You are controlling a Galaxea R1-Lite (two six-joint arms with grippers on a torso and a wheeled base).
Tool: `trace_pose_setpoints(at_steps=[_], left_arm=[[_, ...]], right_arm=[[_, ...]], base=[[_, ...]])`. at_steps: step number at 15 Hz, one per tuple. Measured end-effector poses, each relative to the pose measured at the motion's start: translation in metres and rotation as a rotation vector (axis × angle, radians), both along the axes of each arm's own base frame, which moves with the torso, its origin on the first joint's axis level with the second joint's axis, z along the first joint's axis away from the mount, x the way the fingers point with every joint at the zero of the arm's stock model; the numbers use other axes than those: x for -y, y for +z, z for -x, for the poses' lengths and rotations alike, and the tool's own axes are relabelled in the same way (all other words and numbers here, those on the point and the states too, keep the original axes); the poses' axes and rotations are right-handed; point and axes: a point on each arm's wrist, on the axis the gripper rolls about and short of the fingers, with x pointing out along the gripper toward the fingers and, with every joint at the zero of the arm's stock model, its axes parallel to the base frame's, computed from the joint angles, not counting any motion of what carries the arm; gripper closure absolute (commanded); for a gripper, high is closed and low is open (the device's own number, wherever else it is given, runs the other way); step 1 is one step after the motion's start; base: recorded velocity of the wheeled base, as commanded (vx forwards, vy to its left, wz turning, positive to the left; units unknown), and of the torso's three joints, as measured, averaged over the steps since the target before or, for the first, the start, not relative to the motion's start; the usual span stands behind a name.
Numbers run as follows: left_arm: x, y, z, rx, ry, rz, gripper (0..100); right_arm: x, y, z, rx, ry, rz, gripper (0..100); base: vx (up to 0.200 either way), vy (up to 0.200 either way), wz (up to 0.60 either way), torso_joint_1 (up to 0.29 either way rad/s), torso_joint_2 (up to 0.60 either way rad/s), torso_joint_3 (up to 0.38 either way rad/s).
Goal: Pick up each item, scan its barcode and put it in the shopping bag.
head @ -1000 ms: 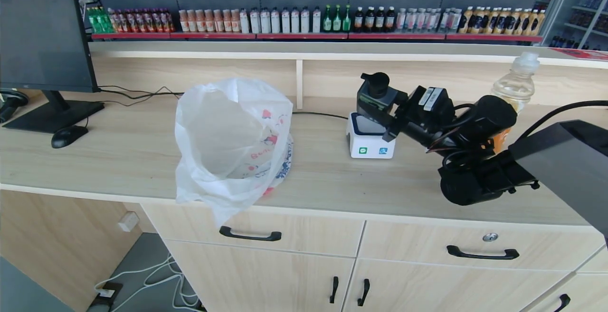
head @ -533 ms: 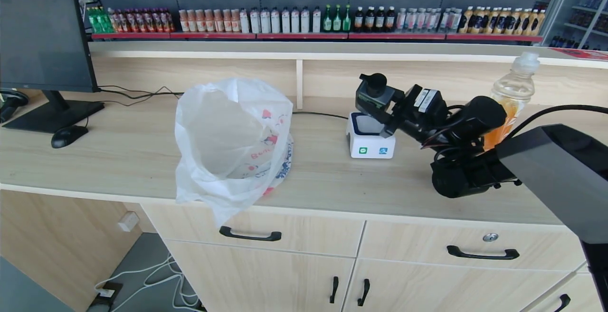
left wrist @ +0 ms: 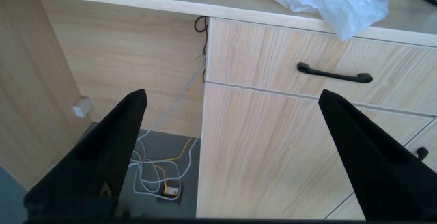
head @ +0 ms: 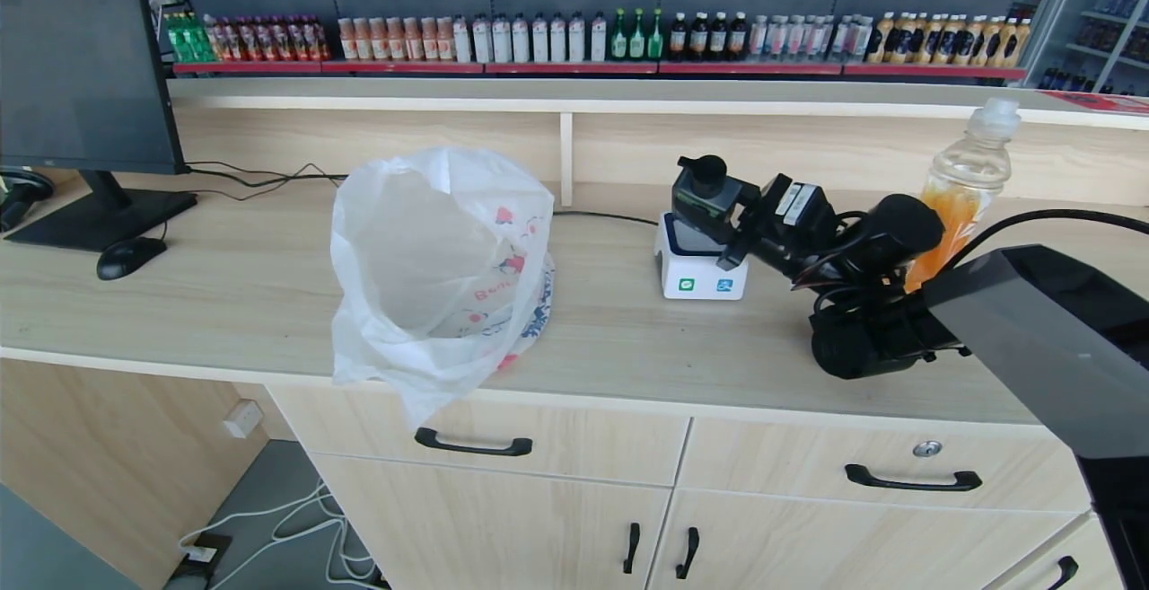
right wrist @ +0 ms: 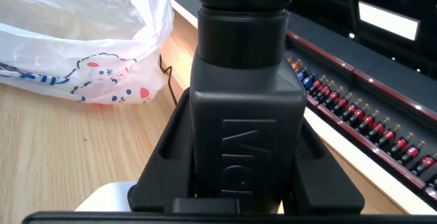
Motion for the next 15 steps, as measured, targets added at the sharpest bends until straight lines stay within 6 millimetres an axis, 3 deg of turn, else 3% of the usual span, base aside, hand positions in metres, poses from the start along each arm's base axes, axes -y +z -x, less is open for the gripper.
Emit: trace_pose_setpoints(at_steps=[15], left_arm=[[0.0, 0.0, 0.0, 0.0, 0.0, 0.0, 0]], right_arm=[[0.0003, -0.0001, -0.0052, 0.015, -0.005, -0.009, 100]], base=[[0.0, 0.0, 0.0, 0.0, 0.0, 0.0]])
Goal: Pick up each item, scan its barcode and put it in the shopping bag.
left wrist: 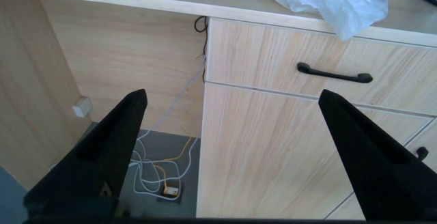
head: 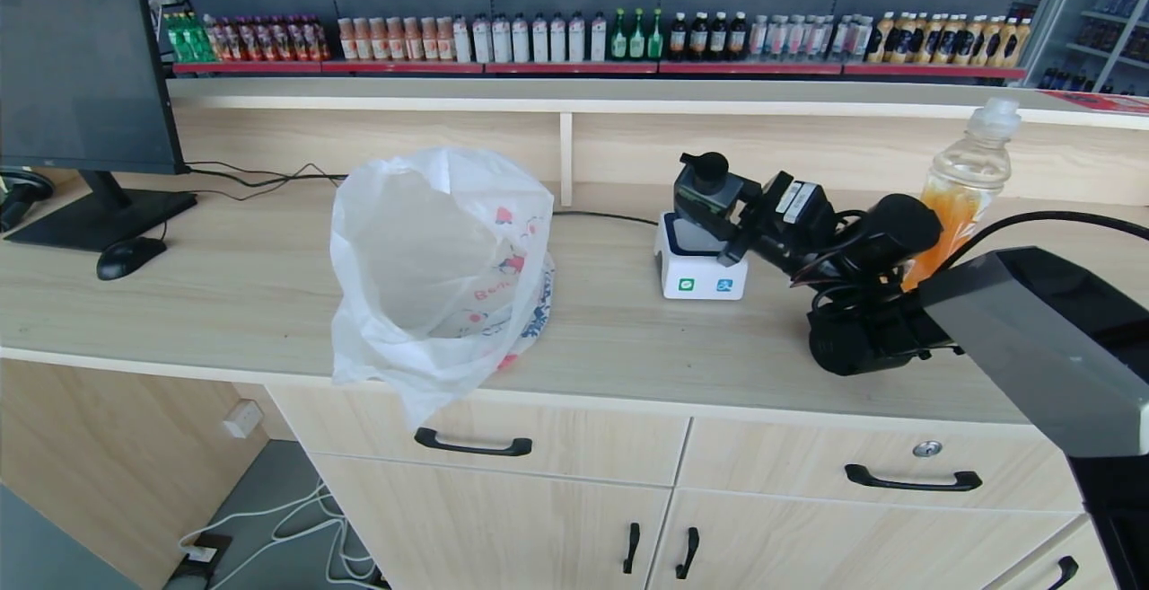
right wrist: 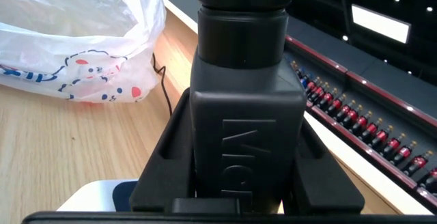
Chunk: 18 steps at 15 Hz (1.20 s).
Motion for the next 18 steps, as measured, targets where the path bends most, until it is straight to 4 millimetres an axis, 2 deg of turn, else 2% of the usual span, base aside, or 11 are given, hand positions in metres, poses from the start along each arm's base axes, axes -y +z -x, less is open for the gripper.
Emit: trace_pose_setpoints(at_steps=[7, 10, 15, 18], left_arm=[[0.0, 0.0, 0.0, 0.0, 0.001, 0.0, 0], [0.0, 0.0, 0.0, 0.0, 0.001, 0.0, 0], [0.0, 0.0, 0.0, 0.0, 0.0, -0.001, 0], [0.0, 0.0, 0.0, 0.0, 0.0, -0.001, 0]], right_arm=[[-0.001, 0.002, 0.001, 0.0, -0.002, -0.004, 100], [-0.003, 0.009, 0.005, -0.004, 0.007, -0.018, 100], [-0.003, 0.017, 0.02, -0.049, -0.007, -0.041, 100], [-0.003, 0.015, 0.037, -0.14, -0.055, -0.086, 100]], base=[[0.0, 0.0, 0.0, 0.0, 0.0, 0.0], [0.0, 0.0, 0.0, 0.0, 0.0, 0.0], [0.0, 0.0, 0.0, 0.0, 0.0, 0.0], [0.0, 0.0, 0.0, 0.0, 0.0, 0.0]])
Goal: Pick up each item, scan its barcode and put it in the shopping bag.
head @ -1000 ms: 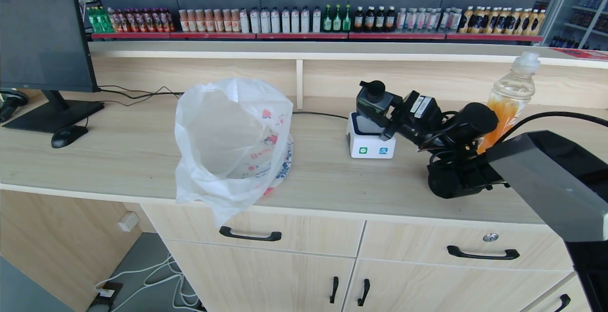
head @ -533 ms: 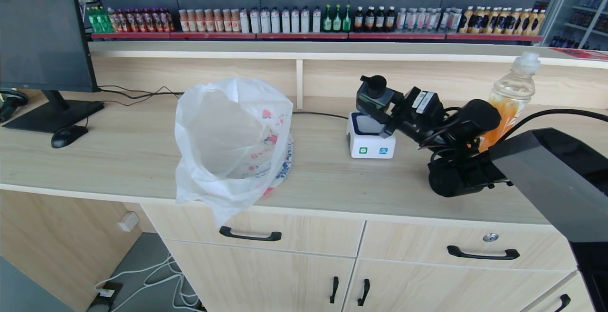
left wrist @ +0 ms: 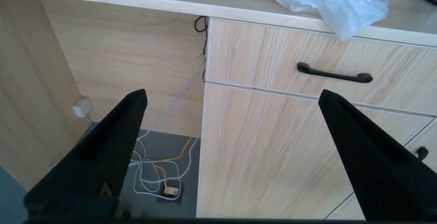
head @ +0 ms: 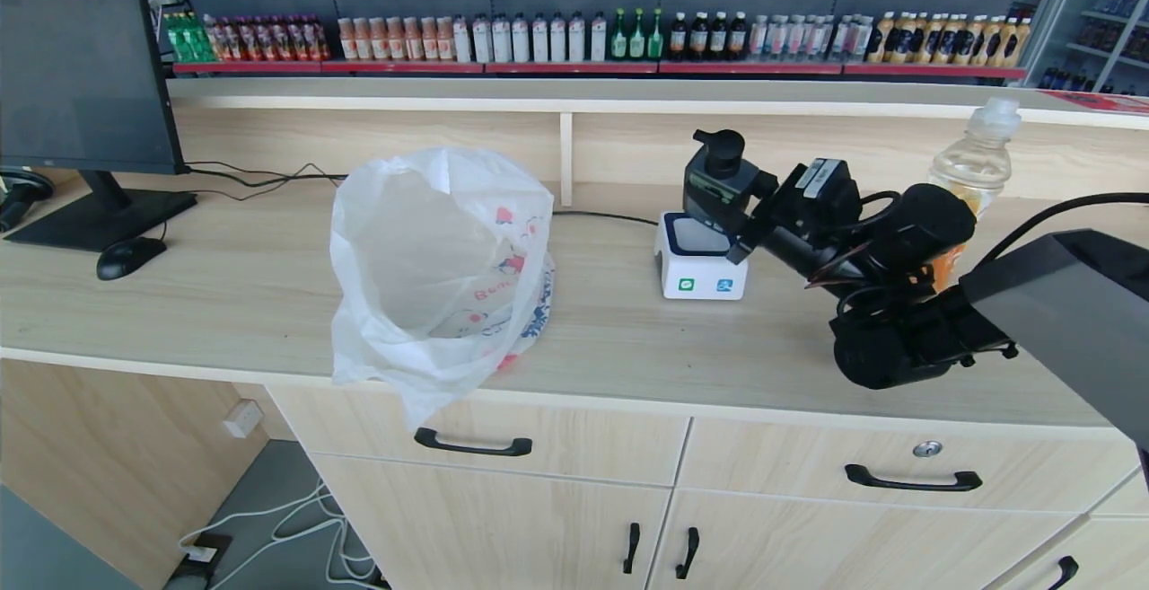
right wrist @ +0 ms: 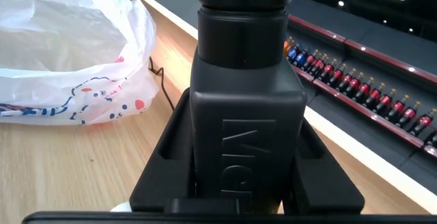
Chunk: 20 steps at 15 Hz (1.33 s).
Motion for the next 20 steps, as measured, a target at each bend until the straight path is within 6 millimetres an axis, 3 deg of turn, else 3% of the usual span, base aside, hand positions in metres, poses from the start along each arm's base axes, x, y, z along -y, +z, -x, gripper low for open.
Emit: trace_pose_setpoints(at_steps=[5, 8, 13, 20], left_arm=[[0.0, 0.0, 0.0, 0.0, -0.001, -0.001, 0], [0.0, 0.0, 0.0, 0.0, -0.001, -0.001, 0], [0.0, 0.0, 0.0, 0.0, -0.001, -0.001, 0], [0.0, 0.0, 0.0, 0.0, -0.001, 0.001, 0]], right_arm=[[-0.005, 0.01, 0.038, -0.116, -0.081, -0.093, 100], [0.0, 0.006, 0.073, -0.255, -0.163, -0.168, 100], [0.011, 0.008, 0.118, -0.332, -0.182, -0.178, 100], [0.014, 0.018, 0.128, -0.33, -0.231, -0.246, 100]], base=[[0.0, 0.0, 0.0, 0.0, 0.0, 0.0], [0.0, 0.0, 0.0, 0.0, 0.0, 0.0], [-0.04, 0.0, 0.0, 0.001, 0.0, 0.0], [-0.2, 0.0, 0.0, 0.0, 0.0, 0.003]])
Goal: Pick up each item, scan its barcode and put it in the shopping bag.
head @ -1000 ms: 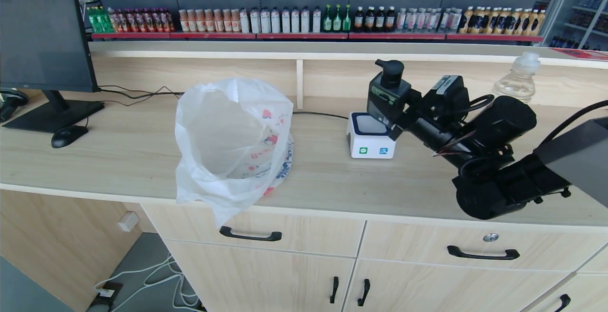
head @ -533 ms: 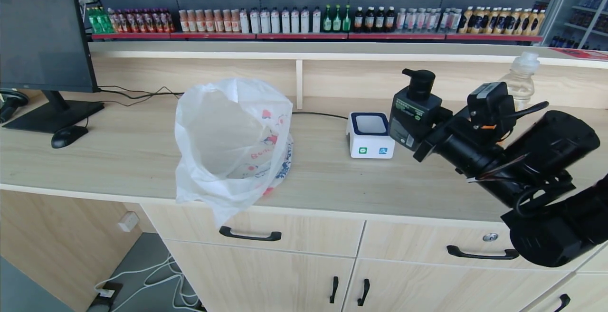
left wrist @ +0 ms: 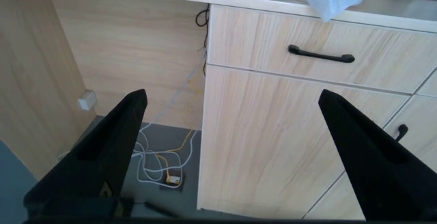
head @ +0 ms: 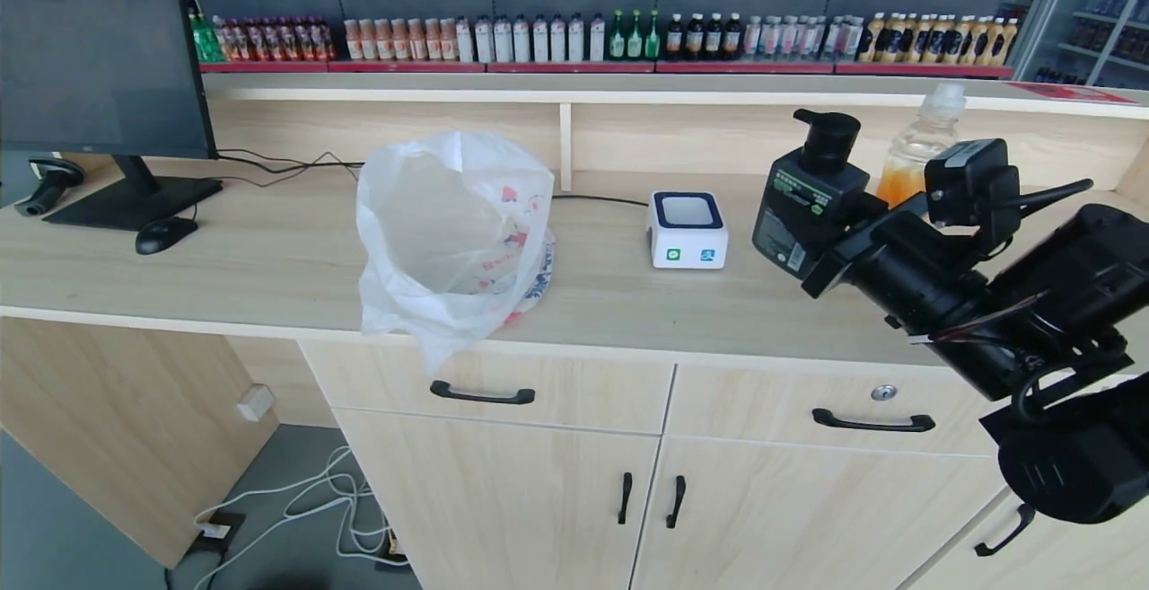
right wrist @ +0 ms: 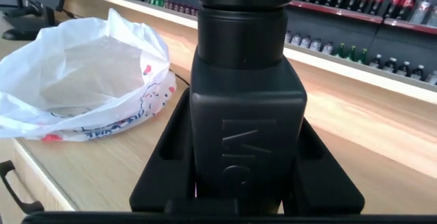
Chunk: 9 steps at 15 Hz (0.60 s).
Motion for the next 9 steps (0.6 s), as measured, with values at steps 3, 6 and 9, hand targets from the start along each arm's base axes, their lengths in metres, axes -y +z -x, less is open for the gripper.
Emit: trace_pose_setpoints(at_steps=[3, 6, 9], left_arm=[[0.0, -0.0001, 0.0, -0.001, -0.001, -0.012, 0], [0.0001, -0.0001, 0.0, -0.001, -0.003, -0.019, 0], [0.0001, -0.0001, 0.0, -0.001, -0.002, -0.018, 0]], right_arm=[[0.0012, -0.0015, 0.0002, -0.014, -0.049, -0.02, 100], [0.0025, -0.0068, 0.0035, -0.047, -0.046, -0.03, 100], [0.0045, -0.0067, 0.0057, -0.055, -0.045, -0.041, 100]], base=[[-0.067, 0.0, 0.0, 0.002, 0.0, 0.001], [0.0, 0.067, 0.0, 0.007, 0.0, -0.001], [0.0, 0.2, 0.0, 0.006, 0.0, -0.001]])
